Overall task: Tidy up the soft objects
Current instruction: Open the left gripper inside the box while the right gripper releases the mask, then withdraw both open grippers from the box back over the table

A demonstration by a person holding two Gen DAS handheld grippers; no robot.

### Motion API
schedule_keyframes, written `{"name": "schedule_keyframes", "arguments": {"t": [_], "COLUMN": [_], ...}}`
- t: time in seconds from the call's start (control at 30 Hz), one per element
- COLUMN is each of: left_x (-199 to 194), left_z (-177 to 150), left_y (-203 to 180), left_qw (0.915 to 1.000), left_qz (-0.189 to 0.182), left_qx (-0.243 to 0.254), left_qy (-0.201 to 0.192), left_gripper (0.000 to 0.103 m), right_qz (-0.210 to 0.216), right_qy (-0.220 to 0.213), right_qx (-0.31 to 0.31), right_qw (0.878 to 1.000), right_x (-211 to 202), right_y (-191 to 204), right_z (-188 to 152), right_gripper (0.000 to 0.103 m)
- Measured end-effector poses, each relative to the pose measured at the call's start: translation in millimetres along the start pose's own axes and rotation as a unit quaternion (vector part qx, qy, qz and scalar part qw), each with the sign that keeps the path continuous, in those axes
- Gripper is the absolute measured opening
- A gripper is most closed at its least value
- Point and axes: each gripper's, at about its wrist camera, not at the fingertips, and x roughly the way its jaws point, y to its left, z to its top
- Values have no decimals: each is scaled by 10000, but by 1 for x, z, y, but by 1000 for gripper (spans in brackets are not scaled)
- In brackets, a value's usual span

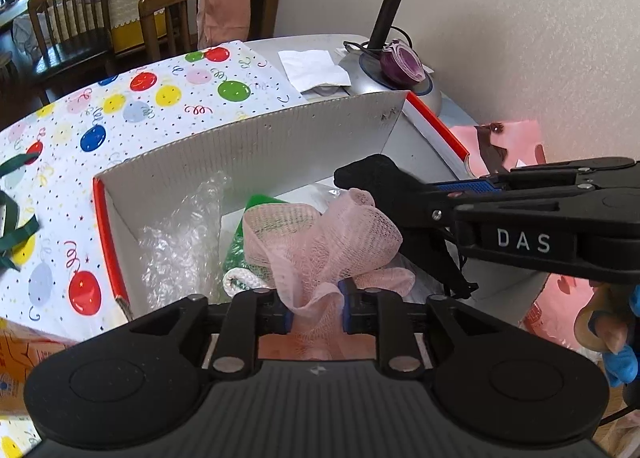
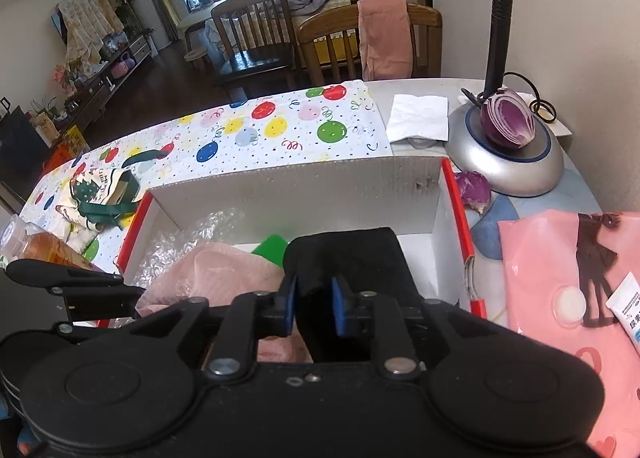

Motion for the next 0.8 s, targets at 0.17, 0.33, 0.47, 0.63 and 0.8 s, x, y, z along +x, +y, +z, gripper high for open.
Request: {"name": "schedule_keyframes", "arguments": {"t": [0.17, 0.33, 0.47, 0.63, 0.8], "left_x": [-6, -19, -31, -49, -74], "left_z": [-5, -11, -15, -20, -27], "left_y": [6, 10, 10, 11, 13], "left_qw": [9999, 9994, 9990, 9980, 9962], "left_qz": [-84, -101, -172, -249, -328], "left_qx": [-145, -222, -156, -99, -23], "left_qy": [-44, -265, -375, -566, -811], "left_gripper": [48, 74, 74, 74, 74], "right_qz": [54, 73, 99, 132, 182], "right_qy": [-1, -39, -104, -216, -369], "right_qx": [-27, -63, -98, -178, -245], "right_qw": [10000, 9999, 9998, 9995, 9989], "right_x": [-4, -11, -19, -35, -53], "right_y": [5, 13, 18, 30, 43], "right_z": [-2, -4, -4, -8, -12], "right_gripper": [39, 42, 48, 57, 63]}}
